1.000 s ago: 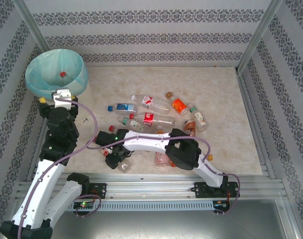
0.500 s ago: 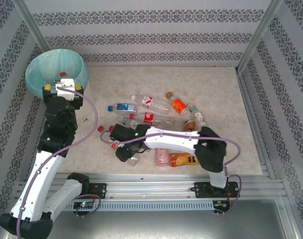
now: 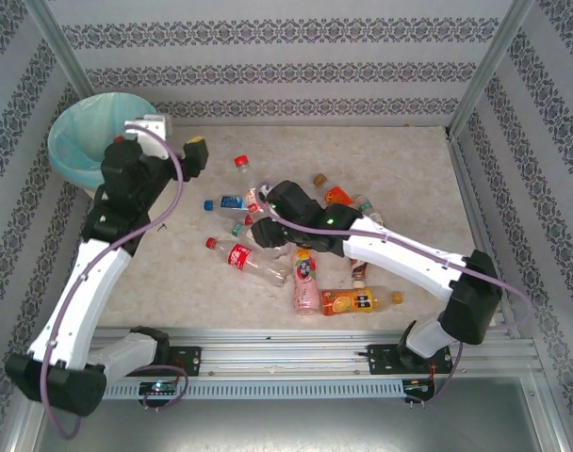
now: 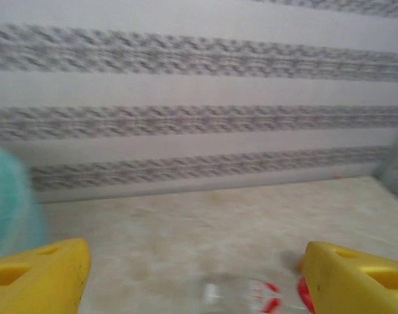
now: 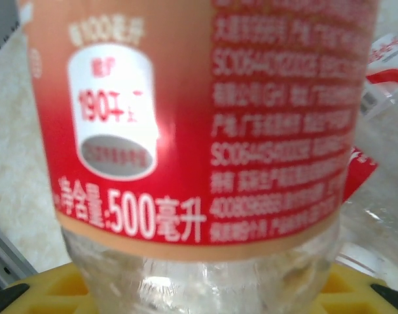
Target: Put the plastic bottles in the bin
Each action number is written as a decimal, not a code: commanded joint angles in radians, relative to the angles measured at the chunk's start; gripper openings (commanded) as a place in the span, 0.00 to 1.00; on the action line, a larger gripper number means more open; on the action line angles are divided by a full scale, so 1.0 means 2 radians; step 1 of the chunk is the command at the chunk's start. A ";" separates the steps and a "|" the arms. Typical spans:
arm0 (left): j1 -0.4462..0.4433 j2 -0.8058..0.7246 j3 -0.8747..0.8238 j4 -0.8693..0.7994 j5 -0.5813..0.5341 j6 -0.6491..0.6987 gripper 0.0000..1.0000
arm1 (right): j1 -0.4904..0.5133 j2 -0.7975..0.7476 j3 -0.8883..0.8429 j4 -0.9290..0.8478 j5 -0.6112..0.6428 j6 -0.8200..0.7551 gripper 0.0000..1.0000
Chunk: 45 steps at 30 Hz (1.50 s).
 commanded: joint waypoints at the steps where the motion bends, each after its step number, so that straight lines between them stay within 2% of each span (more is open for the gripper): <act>1: -0.005 0.031 0.035 -0.001 0.149 -0.084 0.85 | -0.021 -0.046 -0.036 0.029 0.007 0.000 0.48; 3: -0.017 0.052 0.051 0.009 0.189 -0.101 0.84 | -0.036 -0.070 -0.055 0.036 0.005 -0.001 0.48; 5: -0.038 0.070 0.065 0.009 0.206 -0.101 0.84 | -0.053 -0.089 -0.069 0.042 -0.006 -0.002 0.48; 12: -0.120 0.137 0.116 -0.011 0.232 -0.082 0.85 | -0.115 -0.172 -0.139 0.100 -0.059 0.000 0.49; 16: -0.143 0.171 0.132 0.015 0.247 -0.113 0.84 | -0.134 -0.214 -0.168 0.118 -0.067 0.011 0.51; 20: -0.156 0.213 0.166 0.046 0.279 -0.157 0.81 | -0.142 -0.239 -0.176 0.119 -0.074 0.017 0.51; 24: -0.164 0.234 0.182 0.059 0.305 -0.168 0.81 | -0.151 -0.247 -0.178 0.120 -0.080 0.028 0.50; 32: -0.168 0.248 0.189 0.091 0.320 -0.183 0.79 | -0.154 -0.232 -0.177 0.142 -0.159 0.021 0.49; 36: -0.168 0.258 0.209 0.072 0.320 -0.171 0.74 | -0.151 -0.214 -0.177 0.162 -0.177 0.031 0.49; 39: -0.168 0.259 0.227 0.024 0.315 -0.144 0.71 | -0.149 -0.198 -0.162 0.164 -0.205 0.020 0.46; 42: -0.168 0.253 0.232 -0.009 0.294 -0.123 0.68 | -0.142 -0.177 -0.134 0.133 -0.210 0.002 0.45; 45: -0.167 0.245 0.232 -0.033 0.276 -0.097 0.68 | -0.130 -0.168 -0.128 0.142 -0.208 -0.001 0.45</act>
